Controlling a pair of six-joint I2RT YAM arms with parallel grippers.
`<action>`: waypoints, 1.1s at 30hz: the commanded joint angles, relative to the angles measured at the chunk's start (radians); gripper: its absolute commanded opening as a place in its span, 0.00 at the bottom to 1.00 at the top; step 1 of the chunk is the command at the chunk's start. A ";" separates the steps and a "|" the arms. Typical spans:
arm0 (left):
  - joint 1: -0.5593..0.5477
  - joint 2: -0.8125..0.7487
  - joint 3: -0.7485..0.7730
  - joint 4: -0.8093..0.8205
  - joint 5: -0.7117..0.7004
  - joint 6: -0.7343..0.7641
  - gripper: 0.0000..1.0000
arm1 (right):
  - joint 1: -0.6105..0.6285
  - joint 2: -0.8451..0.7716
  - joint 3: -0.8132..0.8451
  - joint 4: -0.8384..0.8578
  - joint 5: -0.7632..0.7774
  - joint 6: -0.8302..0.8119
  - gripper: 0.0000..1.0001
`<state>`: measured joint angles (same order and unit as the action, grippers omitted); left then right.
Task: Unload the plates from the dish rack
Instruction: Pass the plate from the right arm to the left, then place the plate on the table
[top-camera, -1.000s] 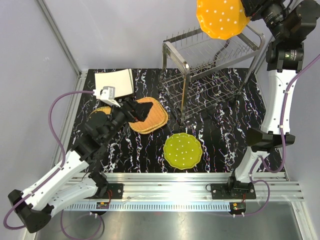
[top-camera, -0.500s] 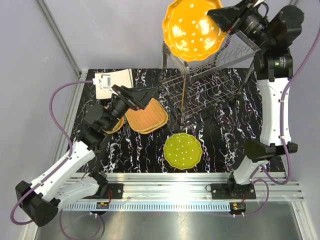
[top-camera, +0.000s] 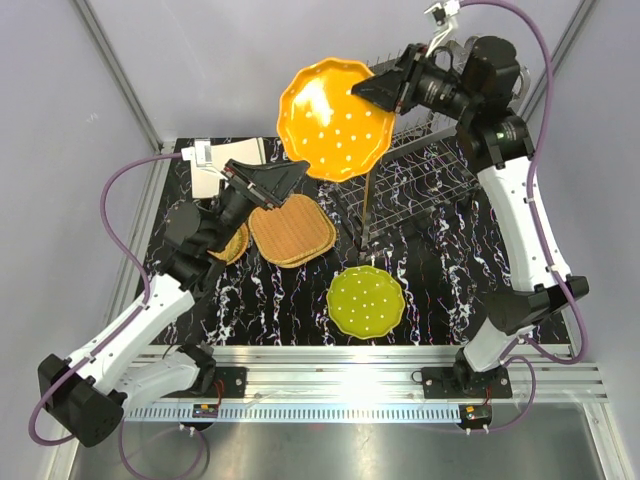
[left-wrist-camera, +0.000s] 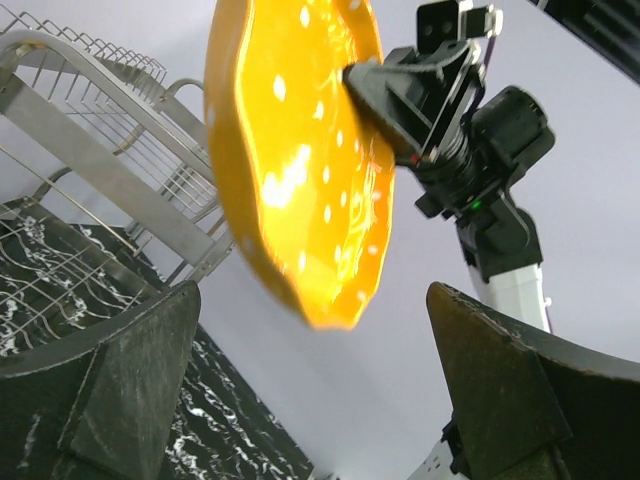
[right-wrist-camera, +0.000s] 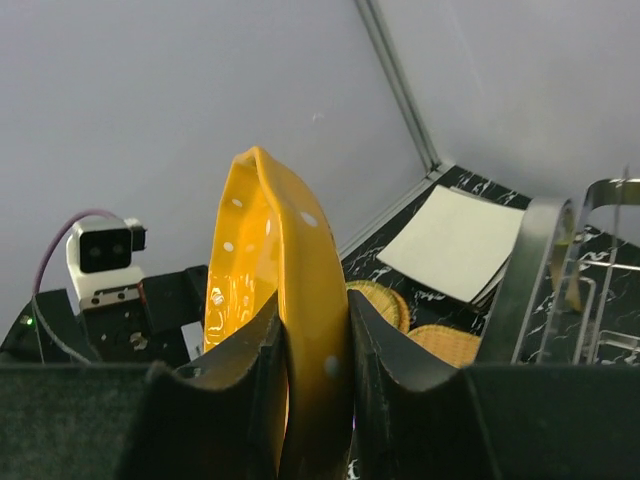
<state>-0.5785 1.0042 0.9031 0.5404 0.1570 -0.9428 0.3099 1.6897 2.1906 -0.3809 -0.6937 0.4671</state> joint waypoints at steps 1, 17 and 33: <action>0.020 0.001 0.005 0.084 0.018 -0.068 0.98 | 0.037 -0.107 -0.015 0.128 -0.026 0.021 0.00; 0.126 -0.019 -0.115 0.176 0.156 -0.244 0.00 | 0.101 -0.153 -0.201 0.186 -0.109 -0.031 0.10; 0.296 -0.273 -0.214 -0.118 0.511 -0.125 0.00 | 0.063 -0.349 -0.298 -0.099 0.155 -0.656 1.00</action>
<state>-0.2913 0.7830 0.6476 0.3786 0.4934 -1.0943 0.3977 1.3903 1.9152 -0.4328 -0.6331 -0.0109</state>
